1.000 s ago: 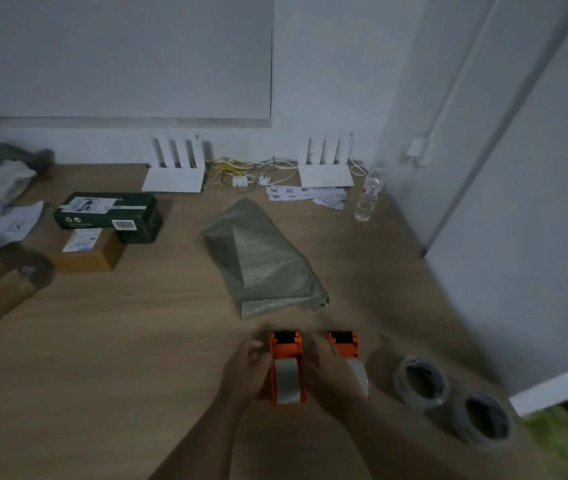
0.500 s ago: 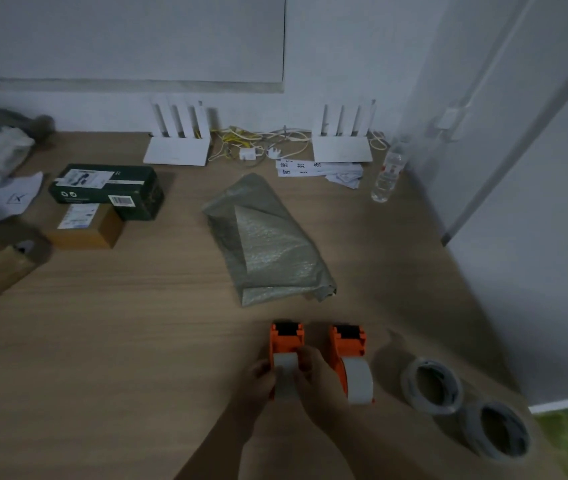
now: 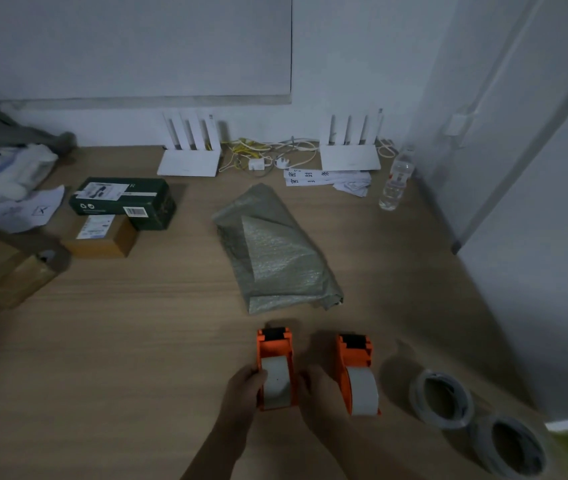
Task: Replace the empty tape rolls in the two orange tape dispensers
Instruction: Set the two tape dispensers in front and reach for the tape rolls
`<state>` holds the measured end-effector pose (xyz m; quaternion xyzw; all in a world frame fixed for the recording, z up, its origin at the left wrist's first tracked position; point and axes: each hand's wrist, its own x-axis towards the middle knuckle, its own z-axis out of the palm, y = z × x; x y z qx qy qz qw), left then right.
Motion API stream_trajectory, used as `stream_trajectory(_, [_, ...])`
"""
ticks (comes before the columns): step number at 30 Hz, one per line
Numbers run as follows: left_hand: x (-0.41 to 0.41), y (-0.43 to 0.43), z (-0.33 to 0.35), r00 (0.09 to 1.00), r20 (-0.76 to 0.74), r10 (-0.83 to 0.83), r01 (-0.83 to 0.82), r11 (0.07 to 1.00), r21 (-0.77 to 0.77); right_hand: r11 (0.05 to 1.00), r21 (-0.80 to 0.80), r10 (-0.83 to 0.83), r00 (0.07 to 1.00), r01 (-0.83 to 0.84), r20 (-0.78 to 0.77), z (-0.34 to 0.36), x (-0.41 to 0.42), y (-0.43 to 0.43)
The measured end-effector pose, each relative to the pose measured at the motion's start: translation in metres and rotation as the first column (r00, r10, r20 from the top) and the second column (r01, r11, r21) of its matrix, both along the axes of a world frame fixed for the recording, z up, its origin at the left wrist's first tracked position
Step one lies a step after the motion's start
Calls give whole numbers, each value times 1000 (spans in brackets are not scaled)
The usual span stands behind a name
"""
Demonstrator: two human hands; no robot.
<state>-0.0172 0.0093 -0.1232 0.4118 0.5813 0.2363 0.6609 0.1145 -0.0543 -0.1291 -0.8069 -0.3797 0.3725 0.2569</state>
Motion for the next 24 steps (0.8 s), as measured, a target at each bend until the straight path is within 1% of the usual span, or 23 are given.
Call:
stream_trajectory(2, [-3,-1,7,999,37,21,-22,1000,6,999,-42,-4,999,3,-38,-2,-3,1])
stream_trajectory(4, [-6,-2,11,997,74,22,-23,1000,16,997,-72,-44,996,39,-72,-4,-5,2])
stream_trajectory(7, [-7,-2,21,991,128,41,-42,999,4,991,-104,-111,964,88,-242,2,-6,2])
stream_trajectory(10, [-8,0,29,977,209,52,-57,998,17,993,-1,-116,943,122,-313,5,-4,-1])
stream_trajectory(13, [-9,3,39,949,307,66,-75,997,19,994,29,-89,946,103,-311,7,-3,-6])
stream_trajectory(15, [-8,4,43,942,332,57,-68,997,23,992,25,-113,943,127,-313,8,-3,-8])
stream_trajectory(19, [-6,3,42,940,333,76,-86,996,17,981,67,-150,923,185,-356,14,-5,-7])
stream_trajectory(22, [-6,3,40,945,317,85,-91,996,7,959,182,-148,933,215,-327,25,-8,1])
stream_trajectory(24, [-5,3,39,947,308,91,-98,995,7,940,221,-183,930,261,-320,32,-7,9])
